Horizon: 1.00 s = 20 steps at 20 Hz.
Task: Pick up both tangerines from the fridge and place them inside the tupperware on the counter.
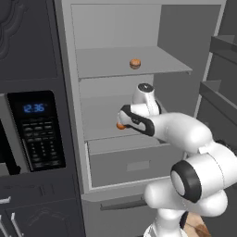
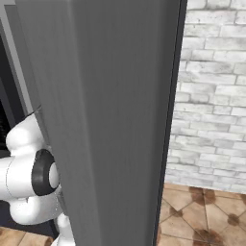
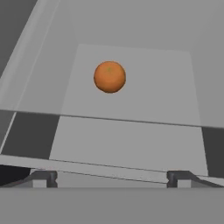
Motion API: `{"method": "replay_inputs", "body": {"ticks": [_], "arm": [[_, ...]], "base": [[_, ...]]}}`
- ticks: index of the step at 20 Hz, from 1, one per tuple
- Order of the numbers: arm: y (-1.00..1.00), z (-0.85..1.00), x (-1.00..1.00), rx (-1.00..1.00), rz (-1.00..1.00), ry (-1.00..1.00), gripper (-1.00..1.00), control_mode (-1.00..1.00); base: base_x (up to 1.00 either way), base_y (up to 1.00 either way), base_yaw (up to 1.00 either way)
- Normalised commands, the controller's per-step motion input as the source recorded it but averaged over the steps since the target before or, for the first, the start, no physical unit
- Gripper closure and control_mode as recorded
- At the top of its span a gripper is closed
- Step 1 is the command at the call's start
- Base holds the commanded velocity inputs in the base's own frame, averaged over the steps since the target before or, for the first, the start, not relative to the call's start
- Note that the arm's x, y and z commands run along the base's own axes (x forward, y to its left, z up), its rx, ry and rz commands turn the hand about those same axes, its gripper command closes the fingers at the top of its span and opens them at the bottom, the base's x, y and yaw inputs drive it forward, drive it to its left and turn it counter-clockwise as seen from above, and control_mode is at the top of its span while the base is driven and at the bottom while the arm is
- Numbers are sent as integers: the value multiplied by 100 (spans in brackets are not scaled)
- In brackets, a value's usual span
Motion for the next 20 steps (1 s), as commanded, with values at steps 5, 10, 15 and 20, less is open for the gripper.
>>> {"method": "replay_inputs", "body": {"ticks": [5, 10, 15, 20], "arm": [[13, -19, 15, 0, -2, 1, -100, -100], [0, -15, 11, 1, -3, 0, -100, -100], [0, -14, 13, 2, -3, 0, -100, -100], [0, -14, 17, 3, -4, 0, -100, -100]], "base": [[0, 0, 0], [0, 0, 0], [0, 0, 0], [0, 0, 0]]}}
